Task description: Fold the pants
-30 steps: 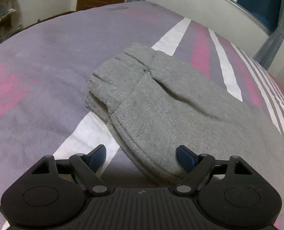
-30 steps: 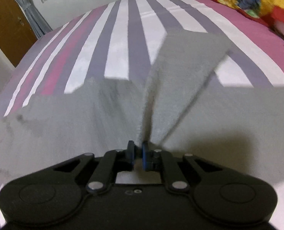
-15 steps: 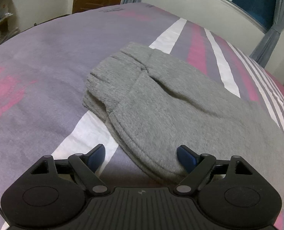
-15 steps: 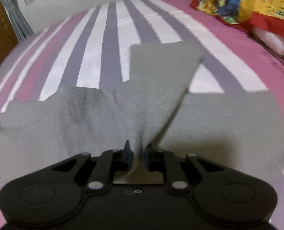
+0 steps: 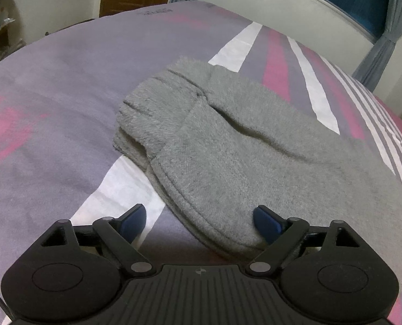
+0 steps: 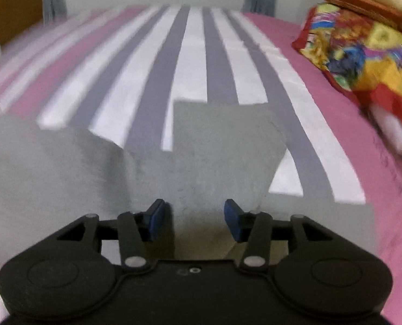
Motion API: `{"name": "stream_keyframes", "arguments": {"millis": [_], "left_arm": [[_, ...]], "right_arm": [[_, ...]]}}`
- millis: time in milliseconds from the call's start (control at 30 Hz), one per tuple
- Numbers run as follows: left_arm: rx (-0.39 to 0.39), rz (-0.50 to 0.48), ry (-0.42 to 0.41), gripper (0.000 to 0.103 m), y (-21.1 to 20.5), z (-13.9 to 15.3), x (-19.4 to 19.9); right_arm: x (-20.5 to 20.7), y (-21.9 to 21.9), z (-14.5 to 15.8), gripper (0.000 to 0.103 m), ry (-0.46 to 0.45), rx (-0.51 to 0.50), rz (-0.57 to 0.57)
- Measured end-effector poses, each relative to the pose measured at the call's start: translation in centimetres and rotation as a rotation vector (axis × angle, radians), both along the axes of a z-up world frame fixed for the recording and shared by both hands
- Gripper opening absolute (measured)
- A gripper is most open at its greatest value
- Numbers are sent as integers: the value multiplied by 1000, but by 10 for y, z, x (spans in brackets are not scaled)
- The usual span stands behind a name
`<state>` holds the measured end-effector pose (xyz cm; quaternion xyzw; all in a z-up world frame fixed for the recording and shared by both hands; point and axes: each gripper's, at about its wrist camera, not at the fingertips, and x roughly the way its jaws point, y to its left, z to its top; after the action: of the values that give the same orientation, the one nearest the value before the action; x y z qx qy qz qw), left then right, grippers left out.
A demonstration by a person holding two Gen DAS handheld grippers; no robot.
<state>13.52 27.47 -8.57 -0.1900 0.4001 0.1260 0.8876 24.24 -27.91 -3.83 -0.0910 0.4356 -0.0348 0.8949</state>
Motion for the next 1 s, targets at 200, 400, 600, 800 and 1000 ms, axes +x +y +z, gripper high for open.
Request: {"name": "stream_keyframes", "arguments": {"millis": [200, 400, 600, 800, 1000], "left_arm": [[-2, -21, -10, 87, 2, -2, 0], [6, -19, -10, 89, -2, -4, 2], [0, -17, -12, 90, -1, -6, 2], [-3, -19, 1, 91, 1, -5, 5], [0, -32, -2, 91, 3, -5, 7]], "right_arm": [[-83, -44, 28, 4, -183, 145, -94], [-110, -79, -12, 20, -40, 213, -189], [-107, -32, 14, 52, -188, -27, 74], [-59, 17, -7, 50, -142, -291, 302], [-54, -38, 28, 5, -240, -42, 51]]}}
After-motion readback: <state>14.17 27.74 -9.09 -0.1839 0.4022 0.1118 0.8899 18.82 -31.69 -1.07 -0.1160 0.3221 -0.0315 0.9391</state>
